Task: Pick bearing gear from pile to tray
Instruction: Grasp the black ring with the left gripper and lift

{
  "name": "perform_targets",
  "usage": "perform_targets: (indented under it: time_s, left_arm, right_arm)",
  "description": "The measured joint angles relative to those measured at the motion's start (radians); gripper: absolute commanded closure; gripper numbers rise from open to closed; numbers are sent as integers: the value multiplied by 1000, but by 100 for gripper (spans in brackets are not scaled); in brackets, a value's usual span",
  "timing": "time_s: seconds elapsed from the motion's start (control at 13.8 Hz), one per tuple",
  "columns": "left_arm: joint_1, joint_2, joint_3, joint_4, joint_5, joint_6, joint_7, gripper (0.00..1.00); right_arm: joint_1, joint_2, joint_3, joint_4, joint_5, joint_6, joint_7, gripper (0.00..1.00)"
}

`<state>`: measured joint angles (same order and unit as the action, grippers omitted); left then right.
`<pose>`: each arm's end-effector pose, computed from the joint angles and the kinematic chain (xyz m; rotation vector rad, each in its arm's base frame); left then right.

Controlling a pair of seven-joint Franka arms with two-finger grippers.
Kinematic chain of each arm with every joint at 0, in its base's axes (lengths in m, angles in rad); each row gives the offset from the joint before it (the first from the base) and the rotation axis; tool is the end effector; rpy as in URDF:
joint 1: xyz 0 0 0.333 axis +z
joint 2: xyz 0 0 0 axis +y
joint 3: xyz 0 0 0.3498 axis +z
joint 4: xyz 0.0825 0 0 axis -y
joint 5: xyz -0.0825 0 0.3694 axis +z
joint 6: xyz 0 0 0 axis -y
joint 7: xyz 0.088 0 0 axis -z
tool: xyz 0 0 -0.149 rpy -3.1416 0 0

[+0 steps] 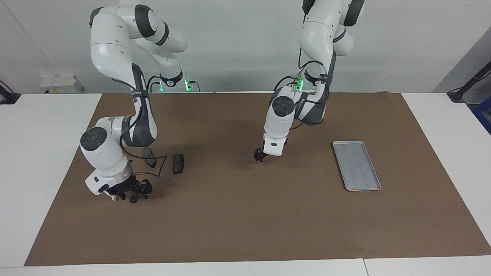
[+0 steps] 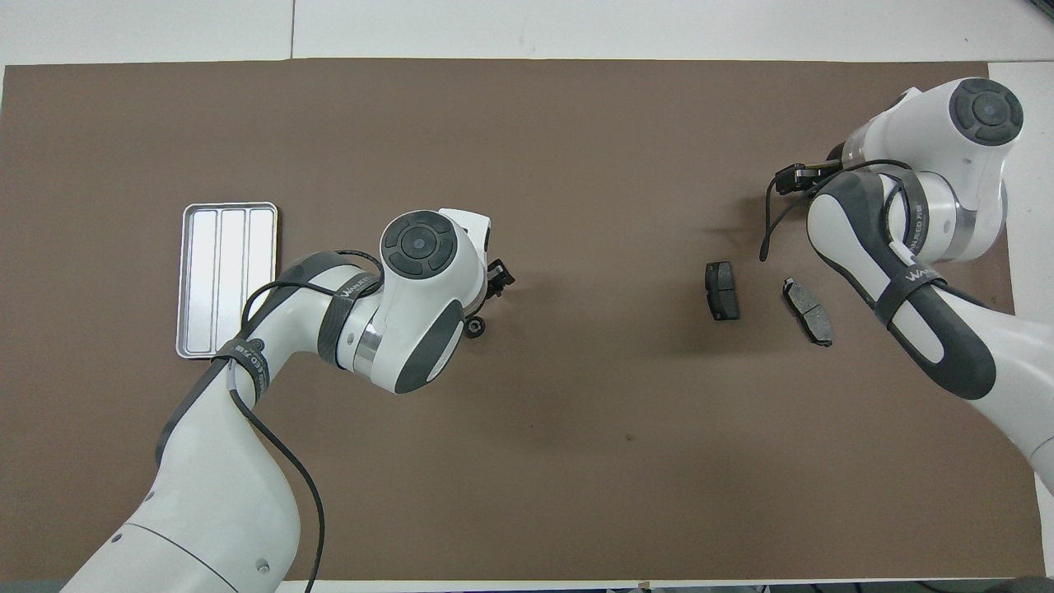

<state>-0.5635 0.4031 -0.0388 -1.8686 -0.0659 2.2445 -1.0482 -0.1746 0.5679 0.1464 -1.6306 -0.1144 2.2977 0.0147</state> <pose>0.5198 -0.3606 0.2962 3.0216 0.7565 -0.1045 0.7068 -0.0393 0.2972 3.1243 0.0028 0.1664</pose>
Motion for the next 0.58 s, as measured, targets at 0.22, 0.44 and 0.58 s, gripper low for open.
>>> perform_targets:
  time_s: [0.22,0.44,0.58]
  left_arm:
    - [-5,-1,0,-29,0,34,-11,1]
    - [-11,-3,-1,-38,0,44,-28,2]
    - [-16,-7,-1,-39,0,44,-37,4]
  right_arm:
    - [-3,8,-1,0,0,0,2,9]
    - [-3,25,-2,1,-1,0,3,9]
    - [-3,37,-6,13,-17,-5,3,9]
